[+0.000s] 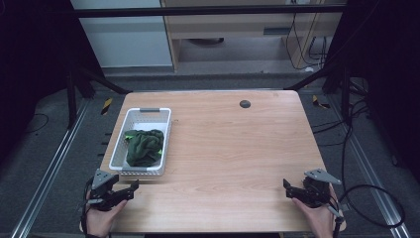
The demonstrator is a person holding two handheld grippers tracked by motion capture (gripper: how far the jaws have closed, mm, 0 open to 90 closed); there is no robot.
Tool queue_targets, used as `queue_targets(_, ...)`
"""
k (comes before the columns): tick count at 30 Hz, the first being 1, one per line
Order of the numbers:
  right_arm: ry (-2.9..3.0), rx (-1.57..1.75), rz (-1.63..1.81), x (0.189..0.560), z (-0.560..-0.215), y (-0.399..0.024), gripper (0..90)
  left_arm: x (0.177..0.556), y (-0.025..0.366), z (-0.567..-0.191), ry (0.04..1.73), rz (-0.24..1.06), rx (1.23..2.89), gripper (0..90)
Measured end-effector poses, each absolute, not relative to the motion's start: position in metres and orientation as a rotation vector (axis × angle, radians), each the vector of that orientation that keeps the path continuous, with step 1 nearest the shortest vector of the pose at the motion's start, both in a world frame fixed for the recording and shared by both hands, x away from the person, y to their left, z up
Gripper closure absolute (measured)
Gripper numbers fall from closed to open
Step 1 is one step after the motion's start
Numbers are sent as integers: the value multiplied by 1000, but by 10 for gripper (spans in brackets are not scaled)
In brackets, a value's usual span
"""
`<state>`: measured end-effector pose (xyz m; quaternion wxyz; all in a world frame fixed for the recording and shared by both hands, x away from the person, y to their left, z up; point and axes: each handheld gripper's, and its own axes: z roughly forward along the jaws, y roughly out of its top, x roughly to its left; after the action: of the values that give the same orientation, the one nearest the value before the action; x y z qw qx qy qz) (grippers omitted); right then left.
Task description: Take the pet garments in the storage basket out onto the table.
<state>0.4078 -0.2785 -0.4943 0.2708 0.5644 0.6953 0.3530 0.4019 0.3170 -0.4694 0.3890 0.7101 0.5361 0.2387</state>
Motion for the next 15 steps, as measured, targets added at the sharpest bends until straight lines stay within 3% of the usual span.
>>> queue_targets(15,1887,1499,980,401,-491,-276,98,397,323,-450,1356,613,1729,192)
